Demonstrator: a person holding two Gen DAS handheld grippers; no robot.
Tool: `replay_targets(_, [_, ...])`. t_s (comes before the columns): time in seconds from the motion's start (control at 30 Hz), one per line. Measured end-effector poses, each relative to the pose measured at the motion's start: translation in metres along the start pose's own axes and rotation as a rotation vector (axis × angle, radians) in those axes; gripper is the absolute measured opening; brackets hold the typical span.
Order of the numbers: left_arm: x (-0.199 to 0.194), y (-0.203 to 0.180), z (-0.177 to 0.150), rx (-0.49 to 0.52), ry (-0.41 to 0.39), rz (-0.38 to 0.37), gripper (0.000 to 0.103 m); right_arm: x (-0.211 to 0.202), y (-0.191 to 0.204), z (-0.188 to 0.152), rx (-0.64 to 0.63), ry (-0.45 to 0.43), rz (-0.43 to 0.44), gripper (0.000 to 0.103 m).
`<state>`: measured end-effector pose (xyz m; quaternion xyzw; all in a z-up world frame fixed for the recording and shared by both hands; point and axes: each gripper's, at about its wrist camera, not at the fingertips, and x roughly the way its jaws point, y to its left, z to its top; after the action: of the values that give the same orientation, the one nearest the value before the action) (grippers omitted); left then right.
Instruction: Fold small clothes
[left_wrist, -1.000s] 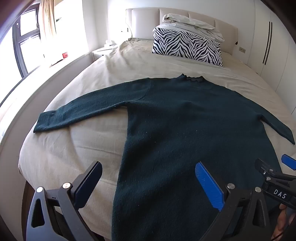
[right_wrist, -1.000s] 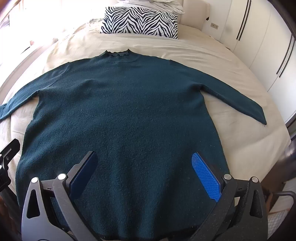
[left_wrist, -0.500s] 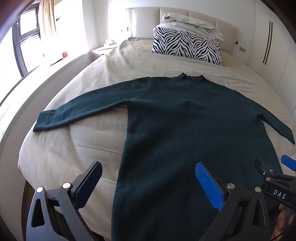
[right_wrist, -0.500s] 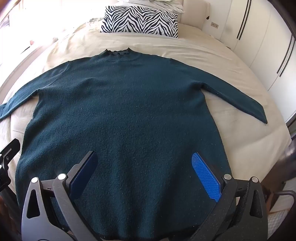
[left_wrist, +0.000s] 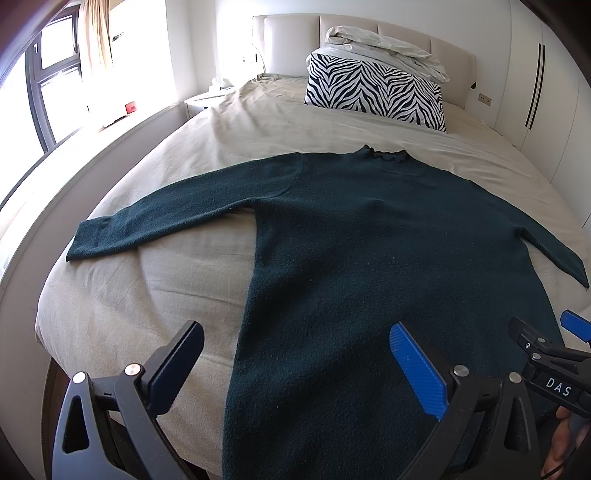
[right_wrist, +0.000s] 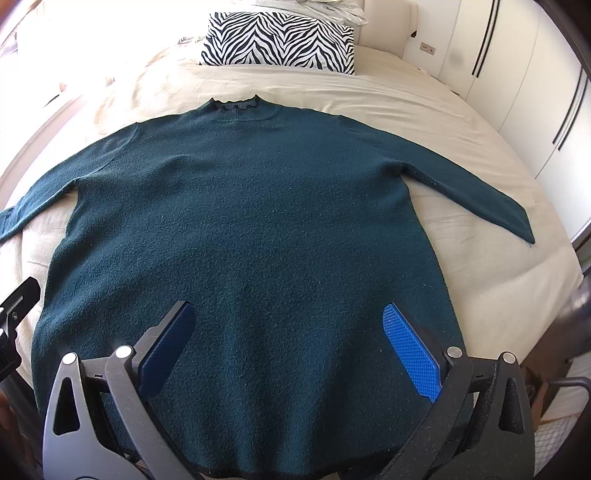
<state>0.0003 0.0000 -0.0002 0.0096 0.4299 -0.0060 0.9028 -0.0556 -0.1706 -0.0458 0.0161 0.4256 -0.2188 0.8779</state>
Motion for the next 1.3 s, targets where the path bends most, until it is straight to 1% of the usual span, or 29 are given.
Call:
replay_targets(0.5, [0.0,0.0,-0.001,-0.004,0.002,-0.002,0.103,0.001,-0.001,0.0,0.005,0.003,0.002,0.103])
replay_targets(0.63, [0.006,0.002,-0.002,-0.003,0.01,-0.002,0.103,0.003,-0.003,-0.001,0.013,0.003,0.006,0.103])
replay_targets(0.8, [0.009,-0.001,0.001,-0.02,0.026,-0.038,0.103,0.006,-0.009,0.0,0.023,0.005,0.011,0.103])
replay_targets(0.97, [0.01,-0.01,0.002,0.004,0.004,-0.035,0.103,0.008,-0.018,0.003,0.043,-0.006,0.02,0.103])
replay_targets(1.07, [0.014,-0.009,0.008,-0.019,0.003,-0.083,0.103,0.001,-0.039,0.008,0.095,-0.061,0.047,0.103])
replay_targets(1.13, [0.022,-0.007,0.016,-0.05,0.025,-0.126,0.103,-0.003,-0.064,0.015,0.142,-0.107,0.064,0.103])
replay_targets(1.2, [0.032,-0.007,0.023,-0.066,0.054,-0.164,0.103,-0.006,-0.104,0.024,0.22,-0.165,0.065,0.103])
replay_targets(1.23, [0.036,-0.008,0.026,-0.073,0.061,-0.178,0.103,-0.005,-0.129,0.027,0.276,-0.181,0.059,0.103])
replay_targets(1.3, [0.042,-0.012,0.033,-0.085,0.06,-0.198,0.103,0.001,-0.182,0.031,0.406,-0.203,0.078,0.103])
